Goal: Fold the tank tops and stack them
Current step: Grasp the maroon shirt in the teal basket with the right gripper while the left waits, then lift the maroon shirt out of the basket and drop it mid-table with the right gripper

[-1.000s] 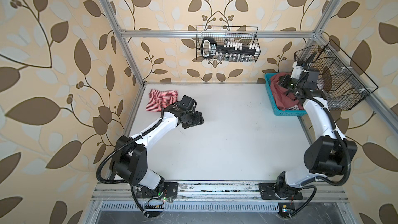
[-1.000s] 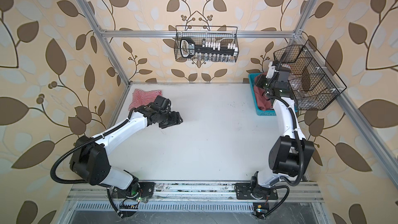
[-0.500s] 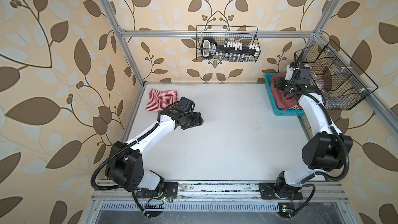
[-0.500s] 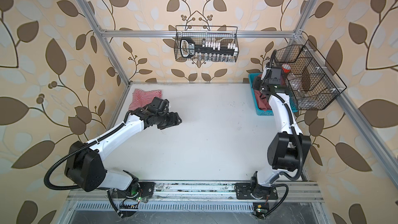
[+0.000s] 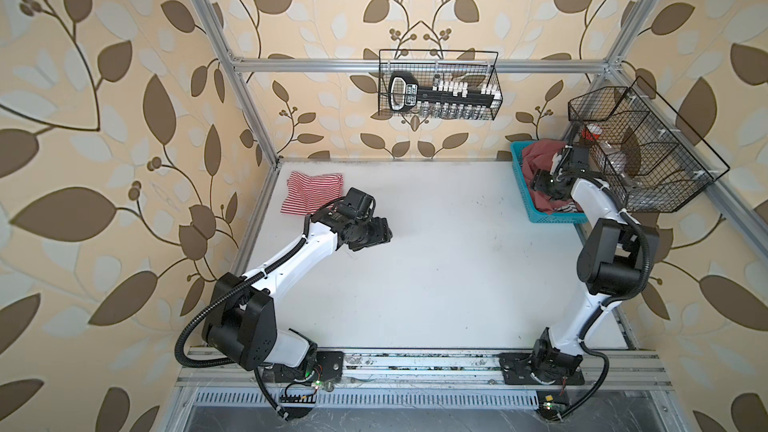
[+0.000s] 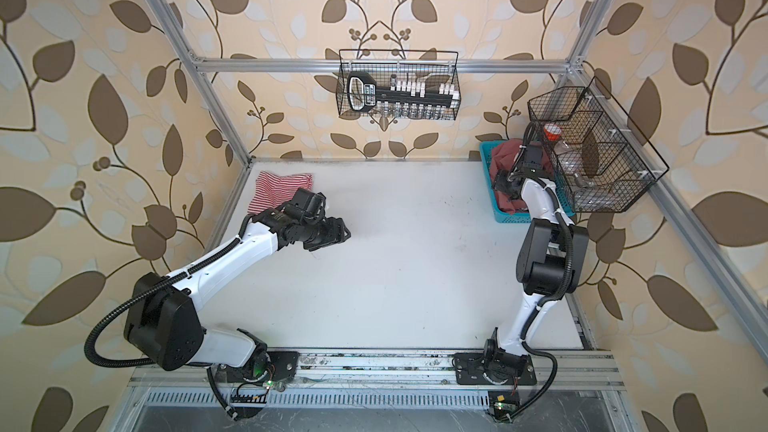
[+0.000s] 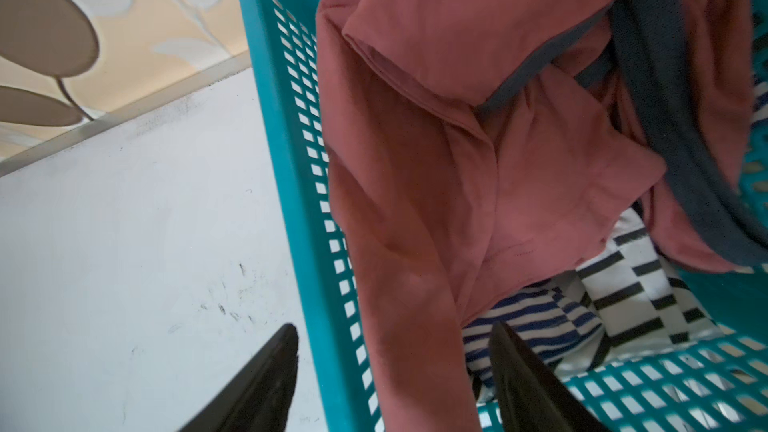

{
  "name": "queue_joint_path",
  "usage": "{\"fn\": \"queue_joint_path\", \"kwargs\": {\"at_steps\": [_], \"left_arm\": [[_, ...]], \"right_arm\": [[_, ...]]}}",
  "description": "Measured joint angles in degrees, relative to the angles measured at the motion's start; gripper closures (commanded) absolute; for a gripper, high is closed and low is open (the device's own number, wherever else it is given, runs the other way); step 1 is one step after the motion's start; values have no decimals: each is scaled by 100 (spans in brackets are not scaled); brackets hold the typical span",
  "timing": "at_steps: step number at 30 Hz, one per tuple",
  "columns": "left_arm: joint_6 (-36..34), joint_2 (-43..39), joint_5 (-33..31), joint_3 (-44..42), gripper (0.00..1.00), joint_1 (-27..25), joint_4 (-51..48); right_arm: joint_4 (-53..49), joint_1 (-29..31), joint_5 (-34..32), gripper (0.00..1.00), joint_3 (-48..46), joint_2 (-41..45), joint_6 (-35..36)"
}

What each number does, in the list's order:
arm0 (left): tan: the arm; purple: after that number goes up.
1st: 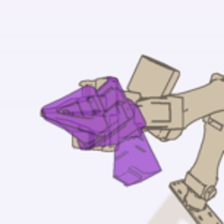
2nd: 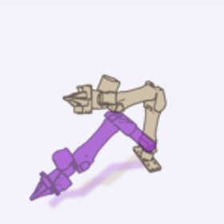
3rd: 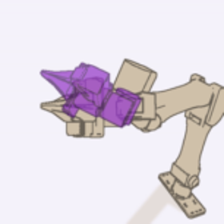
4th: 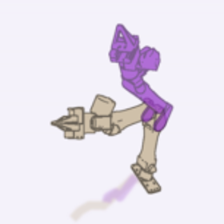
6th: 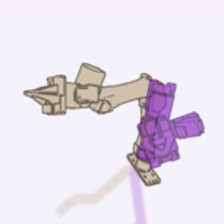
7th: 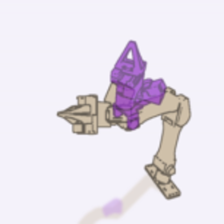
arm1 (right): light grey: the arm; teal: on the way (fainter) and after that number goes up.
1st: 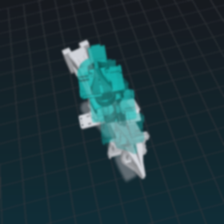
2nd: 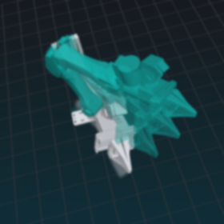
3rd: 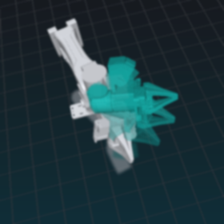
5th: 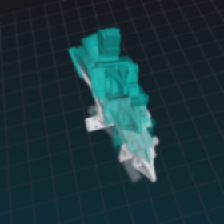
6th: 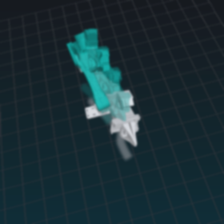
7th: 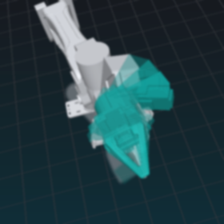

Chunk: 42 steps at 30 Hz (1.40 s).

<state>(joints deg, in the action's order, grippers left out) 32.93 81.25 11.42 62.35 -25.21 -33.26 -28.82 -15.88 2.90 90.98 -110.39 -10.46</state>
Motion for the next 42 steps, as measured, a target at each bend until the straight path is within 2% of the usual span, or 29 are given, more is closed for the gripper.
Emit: {"fn": "queue_joint_path", "kwargs": {"at_steps": [3,5,6,7,8,9,19,26,32,42], "left_arm": [[24,0,0,0,27,0,0],[28,0,0,0,27,0,-4],[28,0,0,0,27,0,-9],[31,0,0,0,27,0,-15],[31,0,-2,0,27,0,-22],[31,0,-4,0,27,0,-26],[31,-44,-22,0,27,0,-111],[28,-472,-107,-186,27,0,-50],[28,-688,-122,-319,27,0,35],[28,-1071,-140,-586,27,0,59]], "right_arm": [[-15,-24,76,29,35,-225,-2],[24,-37,144,39,144,-328,-17],[22,-42,177,54,175,-361,0],[9,-44,210,75,199,-398,-4],[-4,-46,260,89,212,-437,-48],[-22,-55,302,99,214,-470,-52],[-98,-87,420,100,153,-262,-92],[302,116,518,100,-428,1329,-131],[938,284,688,100,-577,2682,-192],[1556,723,1412,100,-411,4035,-555]]}}
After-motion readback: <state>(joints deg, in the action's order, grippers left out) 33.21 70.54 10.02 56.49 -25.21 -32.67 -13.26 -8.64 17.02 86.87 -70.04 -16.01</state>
